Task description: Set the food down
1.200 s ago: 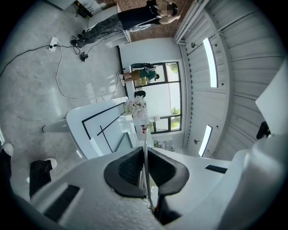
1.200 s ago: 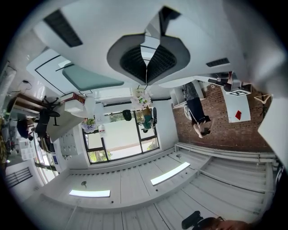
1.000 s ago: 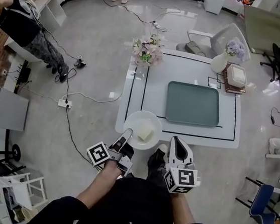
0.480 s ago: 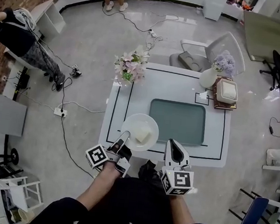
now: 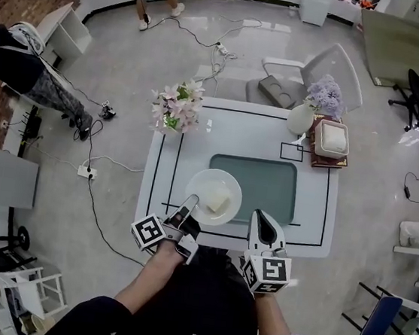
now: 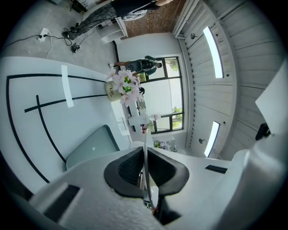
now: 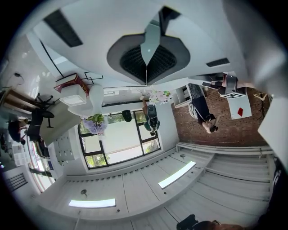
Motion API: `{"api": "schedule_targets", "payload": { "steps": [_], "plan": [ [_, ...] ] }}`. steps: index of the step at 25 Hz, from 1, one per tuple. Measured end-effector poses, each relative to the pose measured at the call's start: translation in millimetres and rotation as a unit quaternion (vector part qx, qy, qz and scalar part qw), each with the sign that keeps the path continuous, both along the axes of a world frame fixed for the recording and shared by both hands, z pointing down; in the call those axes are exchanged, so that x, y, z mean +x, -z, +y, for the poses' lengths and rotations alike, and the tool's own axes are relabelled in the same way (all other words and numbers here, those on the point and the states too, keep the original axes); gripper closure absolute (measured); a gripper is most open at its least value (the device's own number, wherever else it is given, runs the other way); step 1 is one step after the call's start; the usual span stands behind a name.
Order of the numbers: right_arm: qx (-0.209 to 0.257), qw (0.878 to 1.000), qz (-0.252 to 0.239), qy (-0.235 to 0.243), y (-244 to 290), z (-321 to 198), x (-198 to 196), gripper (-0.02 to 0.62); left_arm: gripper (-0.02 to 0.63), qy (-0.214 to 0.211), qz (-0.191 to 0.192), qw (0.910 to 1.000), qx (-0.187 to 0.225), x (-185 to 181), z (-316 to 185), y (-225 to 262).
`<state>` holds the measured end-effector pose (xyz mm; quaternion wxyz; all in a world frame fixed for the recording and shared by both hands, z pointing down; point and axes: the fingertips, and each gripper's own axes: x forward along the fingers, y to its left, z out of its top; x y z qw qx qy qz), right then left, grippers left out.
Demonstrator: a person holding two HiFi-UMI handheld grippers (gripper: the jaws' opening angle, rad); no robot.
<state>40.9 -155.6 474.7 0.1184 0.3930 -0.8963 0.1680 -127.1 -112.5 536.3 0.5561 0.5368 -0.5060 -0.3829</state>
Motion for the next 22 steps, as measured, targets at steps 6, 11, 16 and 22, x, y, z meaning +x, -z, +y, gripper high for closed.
{"api": "schedule_targets", "payload": {
  "steps": [6,11,16,22],
  "plan": [
    [-0.002,1.000,0.004,-0.023,-5,-13,10,0.584,0.586,-0.027,-0.005,0.9996,-0.007,12,-23,-15],
    [-0.001,0.999,0.014,-0.047,-8,-21,27,0.584,0.586,-0.054,-0.019,0.9982,-0.018,25,-43,-35],
    [-0.009,0.996,0.024,-0.085,-18,-19,52,0.584,0.586,-0.085,-0.025,0.9955,-0.033,46,-61,-59],
    [-0.021,0.991,0.044,-0.127,-28,-11,86,0.585,0.586,-0.115,-0.042,0.9914,-0.047,66,-91,-88]
  ]
}}
